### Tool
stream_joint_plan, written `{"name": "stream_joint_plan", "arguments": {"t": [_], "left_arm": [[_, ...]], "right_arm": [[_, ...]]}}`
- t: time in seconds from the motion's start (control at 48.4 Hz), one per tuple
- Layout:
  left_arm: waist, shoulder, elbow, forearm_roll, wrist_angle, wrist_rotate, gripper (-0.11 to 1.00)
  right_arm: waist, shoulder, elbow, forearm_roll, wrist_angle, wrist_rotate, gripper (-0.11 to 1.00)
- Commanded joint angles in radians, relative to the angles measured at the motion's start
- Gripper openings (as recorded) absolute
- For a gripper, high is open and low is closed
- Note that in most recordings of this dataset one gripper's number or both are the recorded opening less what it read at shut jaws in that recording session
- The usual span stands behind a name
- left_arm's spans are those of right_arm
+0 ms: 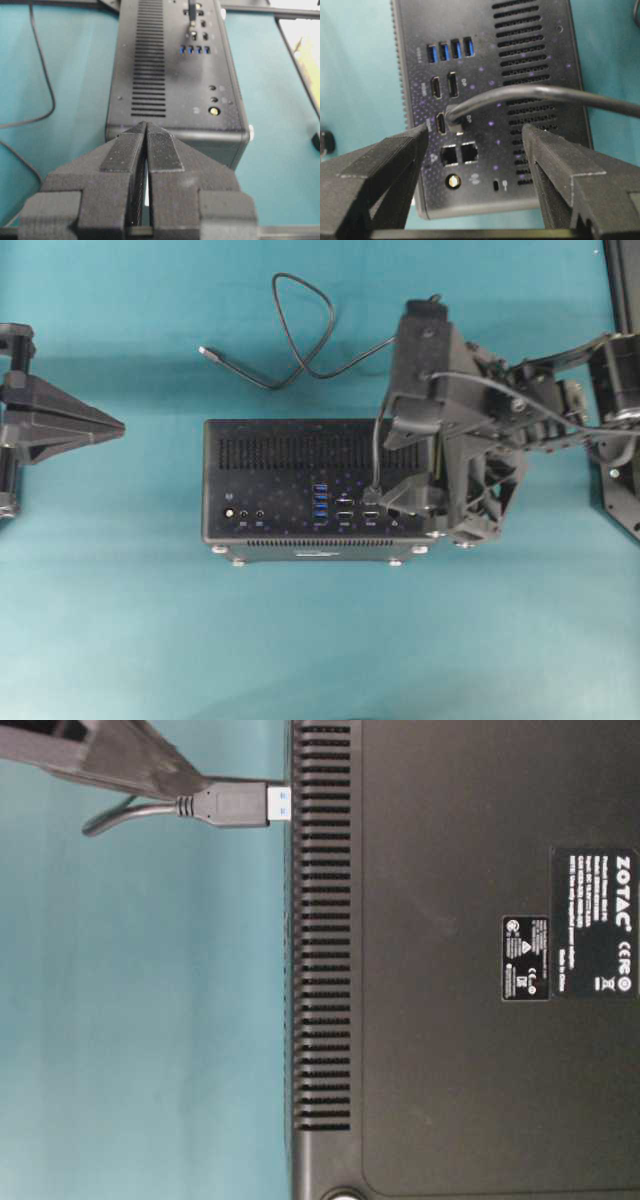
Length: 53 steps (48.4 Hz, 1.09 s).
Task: Insert the USB into the PC box with both arms.
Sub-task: 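Lower the right gripper and close it on the black cable plug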
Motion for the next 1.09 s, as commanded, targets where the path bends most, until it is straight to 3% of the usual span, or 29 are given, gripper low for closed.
{"name": "stream_joint_plan", "arguments": {"t": [0.0, 1.074], "left_arm": [[-0.003, 0.002, -0.009, 0.003, -0.005, -0.002, 0.00], [-0.003, 0.002, 0.000, 0.002, -0.005, -0.009, 0.00]], "right_arm": [[0.006, -0.002, -0.025, -0.002, -0.011, 0.011, 0.80], [0.008, 0.021, -0.040, 0.005, -0.031, 0.005, 0.67]]}}
